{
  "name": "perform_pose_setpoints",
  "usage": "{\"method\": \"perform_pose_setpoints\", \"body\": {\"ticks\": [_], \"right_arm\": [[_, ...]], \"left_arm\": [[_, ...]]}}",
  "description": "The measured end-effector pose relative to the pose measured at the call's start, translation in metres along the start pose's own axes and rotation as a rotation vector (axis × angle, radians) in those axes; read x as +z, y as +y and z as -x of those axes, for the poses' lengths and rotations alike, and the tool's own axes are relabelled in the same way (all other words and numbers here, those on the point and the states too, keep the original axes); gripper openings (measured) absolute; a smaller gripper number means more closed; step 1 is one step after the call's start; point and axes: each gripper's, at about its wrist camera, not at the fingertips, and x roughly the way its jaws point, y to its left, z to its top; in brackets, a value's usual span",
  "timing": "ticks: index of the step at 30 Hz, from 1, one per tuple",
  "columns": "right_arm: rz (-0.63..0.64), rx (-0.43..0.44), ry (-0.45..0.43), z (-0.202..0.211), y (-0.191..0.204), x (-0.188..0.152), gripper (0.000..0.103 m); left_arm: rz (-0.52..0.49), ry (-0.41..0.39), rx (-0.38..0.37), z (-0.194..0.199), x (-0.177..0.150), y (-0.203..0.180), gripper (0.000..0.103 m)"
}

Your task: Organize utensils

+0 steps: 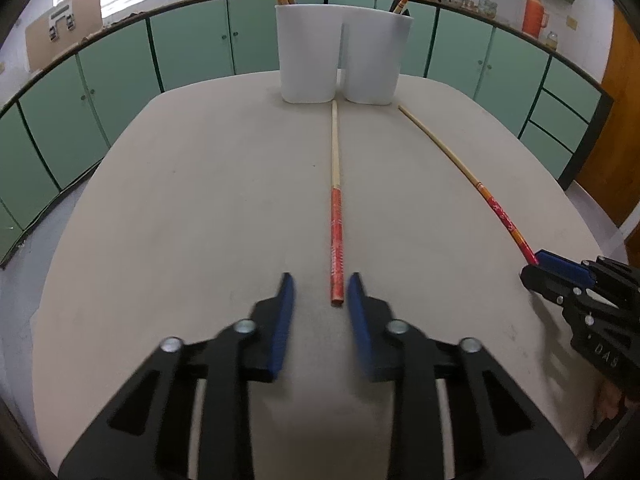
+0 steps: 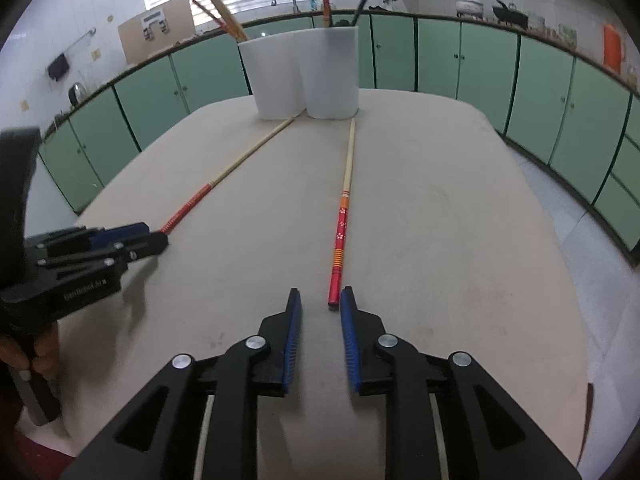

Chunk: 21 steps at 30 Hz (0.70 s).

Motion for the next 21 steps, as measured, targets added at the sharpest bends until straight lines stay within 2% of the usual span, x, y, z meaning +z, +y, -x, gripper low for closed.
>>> {"method": "perform_pose_setpoints", "body": {"ticks": [3, 6, 11, 13, 15, 21], "right_arm": [[-0.034, 0.025, 0.0, 0.0, -0.006, 0.0, 0.02], [-0.046, 0.024, -0.001, -0.001, -0.007, 0.002, 0.019], [-0.032, 0.007, 0.0, -0.003, -0.004, 0.004, 0.019], [-0.032, -0.003, -0.002, -0.002, -0.005, 0.002, 0.015], [-0.038, -0.008, -0.002, -0.002, -0.006, 0.002, 0.006], [-0.018, -0.024, -0.014, 0.007, -0.005, 0.004, 0.006]], "left_arm": [[0.007, -0.001, -0.003, -0.001, 0.001, -0.001, 0.011], [-0.006, -0.002, -0.001, -0.002, 0.002, -0.005, 0.007], [-0.006, -0.004, -0.004, -0.003, 0.003, -0.005, 0.007], [0.001, -0.005, -0.008, -0.004, 0.003, -0.005, 0.006], [0.004, -0.007, -0.009, -0.003, 0.003, -0.006, 0.005], [0.0, -0.017, -0.027, 0.003, 0.005, -0.007, 0.005]]}}
